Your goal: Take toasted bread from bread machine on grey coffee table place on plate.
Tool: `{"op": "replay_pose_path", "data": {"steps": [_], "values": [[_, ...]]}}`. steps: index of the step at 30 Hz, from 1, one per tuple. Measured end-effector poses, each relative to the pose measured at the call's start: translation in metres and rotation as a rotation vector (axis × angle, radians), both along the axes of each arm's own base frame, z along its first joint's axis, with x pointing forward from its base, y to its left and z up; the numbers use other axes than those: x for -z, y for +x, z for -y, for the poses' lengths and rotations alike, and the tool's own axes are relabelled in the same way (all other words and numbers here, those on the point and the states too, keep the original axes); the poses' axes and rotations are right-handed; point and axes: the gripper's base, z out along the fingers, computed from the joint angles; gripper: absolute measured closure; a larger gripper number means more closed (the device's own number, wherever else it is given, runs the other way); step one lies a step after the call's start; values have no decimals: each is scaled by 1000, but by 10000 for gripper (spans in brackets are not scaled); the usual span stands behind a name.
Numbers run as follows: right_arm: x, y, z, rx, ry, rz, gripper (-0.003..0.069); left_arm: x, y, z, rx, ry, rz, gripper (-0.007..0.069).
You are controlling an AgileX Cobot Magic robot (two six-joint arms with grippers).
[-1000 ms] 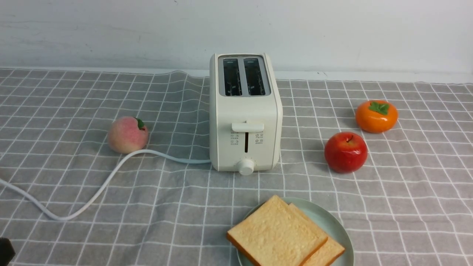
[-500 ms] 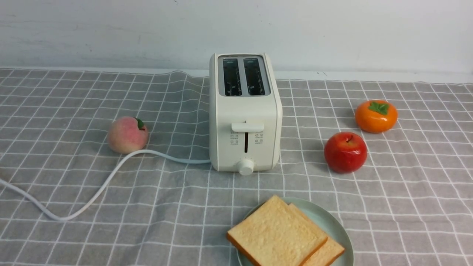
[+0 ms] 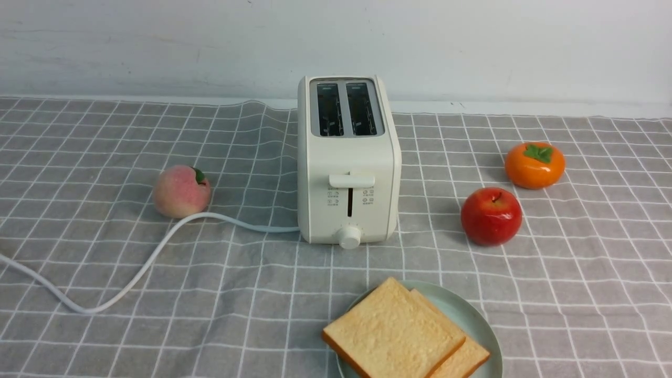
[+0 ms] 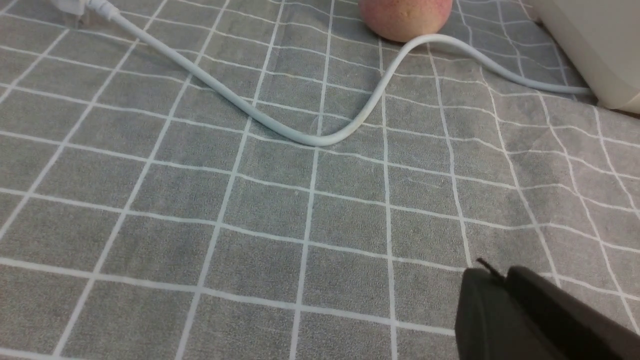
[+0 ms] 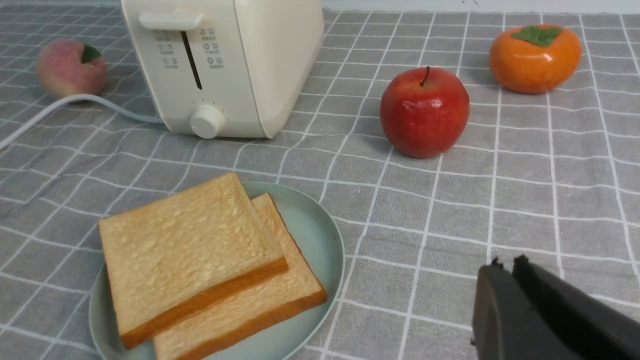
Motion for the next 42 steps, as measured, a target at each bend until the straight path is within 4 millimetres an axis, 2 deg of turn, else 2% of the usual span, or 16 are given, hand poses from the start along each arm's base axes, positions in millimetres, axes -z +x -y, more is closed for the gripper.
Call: {"op": "replay_pose_path", "data": {"steps": [12,22,28,36,42], "values": [[-1,-1,3,36,8,15,606,0,0,0,0,1,0,569],[-1,-2,32,463,-11,43,593,0,0,0,0,1,0,567],[-1,-5,41,594,-45,39,583,0,0,0,0,1,1,557],[2,-3,37,539,-93,46,573,0,0,0,0,1,1,557],[38,2,25,399,-98,8,564,0,0,0,0,1,1,553]]}}
